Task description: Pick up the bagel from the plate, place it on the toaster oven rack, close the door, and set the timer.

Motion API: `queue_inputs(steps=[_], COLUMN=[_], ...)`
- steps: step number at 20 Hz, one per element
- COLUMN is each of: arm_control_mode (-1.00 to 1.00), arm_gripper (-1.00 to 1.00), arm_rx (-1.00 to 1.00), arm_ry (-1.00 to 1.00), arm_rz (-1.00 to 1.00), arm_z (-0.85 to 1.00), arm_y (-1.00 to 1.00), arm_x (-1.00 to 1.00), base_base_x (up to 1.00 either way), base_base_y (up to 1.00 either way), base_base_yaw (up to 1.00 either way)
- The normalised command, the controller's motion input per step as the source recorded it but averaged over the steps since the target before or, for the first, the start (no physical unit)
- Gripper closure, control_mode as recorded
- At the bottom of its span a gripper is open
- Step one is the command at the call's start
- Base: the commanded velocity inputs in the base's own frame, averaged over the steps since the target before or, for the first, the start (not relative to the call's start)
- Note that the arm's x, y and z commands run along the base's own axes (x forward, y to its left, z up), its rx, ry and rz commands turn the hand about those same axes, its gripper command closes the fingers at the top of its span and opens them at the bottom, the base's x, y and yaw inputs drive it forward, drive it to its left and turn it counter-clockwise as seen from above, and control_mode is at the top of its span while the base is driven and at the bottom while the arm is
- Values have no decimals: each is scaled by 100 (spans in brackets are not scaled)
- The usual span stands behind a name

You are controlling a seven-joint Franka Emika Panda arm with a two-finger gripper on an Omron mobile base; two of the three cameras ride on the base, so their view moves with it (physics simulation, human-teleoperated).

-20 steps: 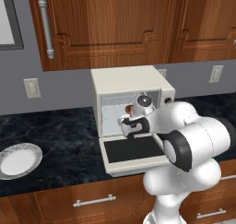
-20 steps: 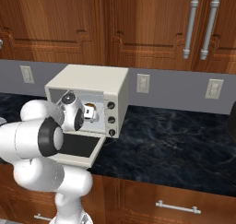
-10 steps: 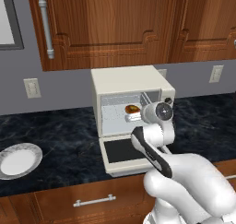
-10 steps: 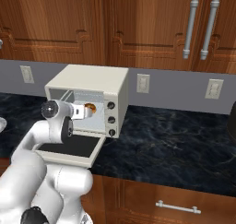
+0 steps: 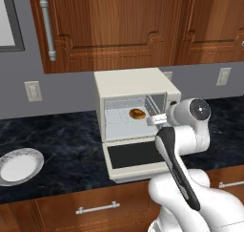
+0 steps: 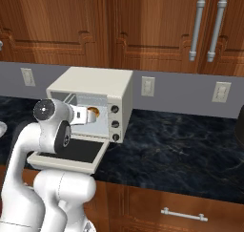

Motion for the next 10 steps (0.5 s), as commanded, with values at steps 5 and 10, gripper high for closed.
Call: queue_inputs(steps=[5,10], arm_control_mode=[-100,-100], arm_gripper=[-100,-100], arm_rx=[0,-9], arm_ry=[26,11], arm_rz=[4,13], arm_z=[0,-10], arm_y=[-30,10], arm_x=[-58,-72], base_base_x=[0,0], base_base_y=[0,0], base_base_yaw=[0,0])
